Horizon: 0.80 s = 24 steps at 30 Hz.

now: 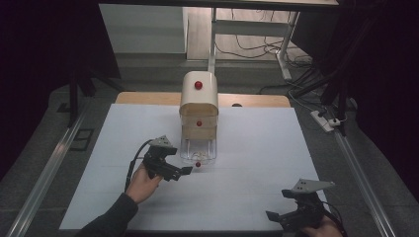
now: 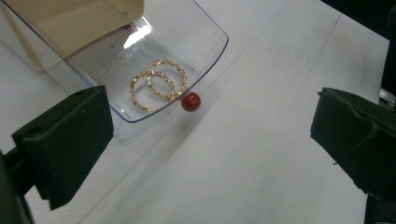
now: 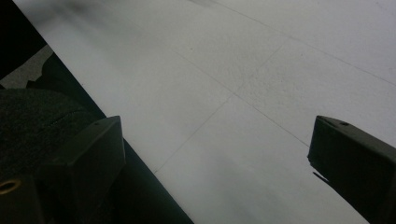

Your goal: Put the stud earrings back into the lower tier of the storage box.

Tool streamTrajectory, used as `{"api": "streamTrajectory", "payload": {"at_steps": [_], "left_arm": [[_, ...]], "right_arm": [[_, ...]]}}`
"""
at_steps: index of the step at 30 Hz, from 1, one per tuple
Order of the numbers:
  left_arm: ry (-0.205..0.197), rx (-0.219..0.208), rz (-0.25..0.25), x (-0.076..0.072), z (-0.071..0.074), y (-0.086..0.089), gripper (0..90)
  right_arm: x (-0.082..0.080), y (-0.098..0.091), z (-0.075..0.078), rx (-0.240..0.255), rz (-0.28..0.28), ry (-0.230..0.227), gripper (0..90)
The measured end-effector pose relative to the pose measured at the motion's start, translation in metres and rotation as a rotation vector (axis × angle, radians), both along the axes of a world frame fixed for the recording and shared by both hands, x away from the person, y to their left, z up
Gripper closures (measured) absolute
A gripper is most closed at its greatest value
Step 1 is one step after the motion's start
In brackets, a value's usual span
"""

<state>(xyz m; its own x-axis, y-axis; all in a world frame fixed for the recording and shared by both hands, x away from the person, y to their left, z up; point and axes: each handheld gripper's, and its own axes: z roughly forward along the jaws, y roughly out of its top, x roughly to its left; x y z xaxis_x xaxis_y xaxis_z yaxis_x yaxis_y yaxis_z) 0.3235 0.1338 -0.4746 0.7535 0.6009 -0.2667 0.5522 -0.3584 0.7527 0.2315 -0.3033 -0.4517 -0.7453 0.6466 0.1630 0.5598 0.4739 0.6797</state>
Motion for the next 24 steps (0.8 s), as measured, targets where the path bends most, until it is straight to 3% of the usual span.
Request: {"api": "streamTrajectory", "payload": {"at_steps": [24], "left_arm": [[0.021,-0.014,0.015,-0.028,0.001,0.020,0.0]], "right_arm": [[0.000,0.000,0.000,0.001,0.004,-0.003,3.5]]}}
